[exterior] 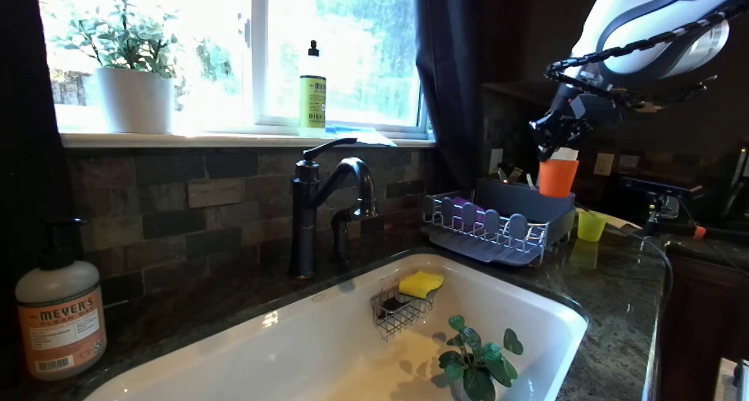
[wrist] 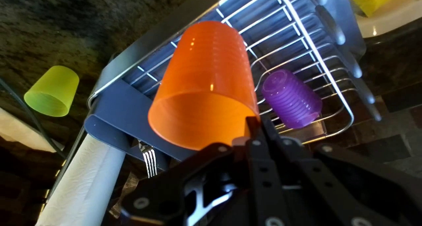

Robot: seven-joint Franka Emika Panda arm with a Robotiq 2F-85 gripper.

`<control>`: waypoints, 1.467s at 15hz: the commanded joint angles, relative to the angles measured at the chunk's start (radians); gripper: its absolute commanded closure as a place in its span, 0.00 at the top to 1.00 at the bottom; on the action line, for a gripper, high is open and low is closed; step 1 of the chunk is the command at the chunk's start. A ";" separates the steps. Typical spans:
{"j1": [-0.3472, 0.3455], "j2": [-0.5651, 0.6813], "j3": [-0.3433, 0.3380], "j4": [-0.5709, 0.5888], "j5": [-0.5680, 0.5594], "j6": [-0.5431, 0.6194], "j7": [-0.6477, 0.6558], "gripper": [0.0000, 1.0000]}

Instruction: Put the orange cup on the counter

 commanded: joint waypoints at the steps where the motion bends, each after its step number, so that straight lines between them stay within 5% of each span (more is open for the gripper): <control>1: -0.075 -0.021 0.120 0.000 -0.069 -0.049 0.190 0.01; 5: -0.117 -0.044 0.199 -0.008 -0.137 -0.163 0.390 0.01; 10: -0.051 -0.009 0.176 -0.002 -0.158 -0.275 0.544 0.01; 15: -0.061 0.015 0.207 0.001 -0.275 -0.354 0.745 0.01; 17: -0.004 0.020 0.138 0.003 -0.285 -0.348 0.719 0.01; 22: 0.027 0.023 0.103 0.003 -0.298 -0.349 0.723 0.04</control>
